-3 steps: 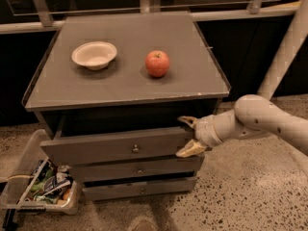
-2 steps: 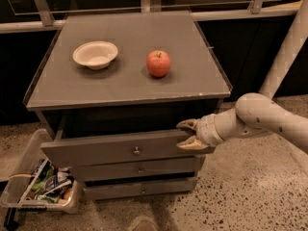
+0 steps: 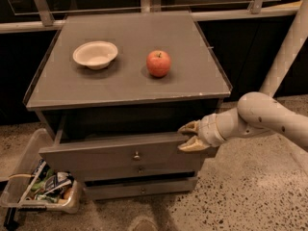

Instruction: Open top drawer

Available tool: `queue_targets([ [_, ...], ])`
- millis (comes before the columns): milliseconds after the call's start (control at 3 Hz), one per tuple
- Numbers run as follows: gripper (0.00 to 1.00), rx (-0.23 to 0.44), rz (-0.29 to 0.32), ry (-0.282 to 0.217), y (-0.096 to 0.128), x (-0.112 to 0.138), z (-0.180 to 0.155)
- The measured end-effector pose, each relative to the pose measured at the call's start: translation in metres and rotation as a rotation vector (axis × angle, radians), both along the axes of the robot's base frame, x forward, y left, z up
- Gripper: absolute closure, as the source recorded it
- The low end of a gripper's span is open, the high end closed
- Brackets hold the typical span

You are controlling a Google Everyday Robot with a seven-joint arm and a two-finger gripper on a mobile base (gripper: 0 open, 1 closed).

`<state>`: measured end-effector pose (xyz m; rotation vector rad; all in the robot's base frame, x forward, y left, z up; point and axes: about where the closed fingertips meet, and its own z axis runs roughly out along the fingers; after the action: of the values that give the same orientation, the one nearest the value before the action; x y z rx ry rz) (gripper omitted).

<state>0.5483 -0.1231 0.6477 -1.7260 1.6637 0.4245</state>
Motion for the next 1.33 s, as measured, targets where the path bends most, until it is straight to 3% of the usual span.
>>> queue_targets([
  [333, 1.00, 0.000, -0.005, -0.001, -0.006, -0.012, 0.000],
  [667, 0.82, 0.002, -0.013, -0.002, -0.010, -0.023, -0.001],
  [1333, 0.35, 0.002, -0.012, -0.002, -0.010, -0.023, -0.001],
])
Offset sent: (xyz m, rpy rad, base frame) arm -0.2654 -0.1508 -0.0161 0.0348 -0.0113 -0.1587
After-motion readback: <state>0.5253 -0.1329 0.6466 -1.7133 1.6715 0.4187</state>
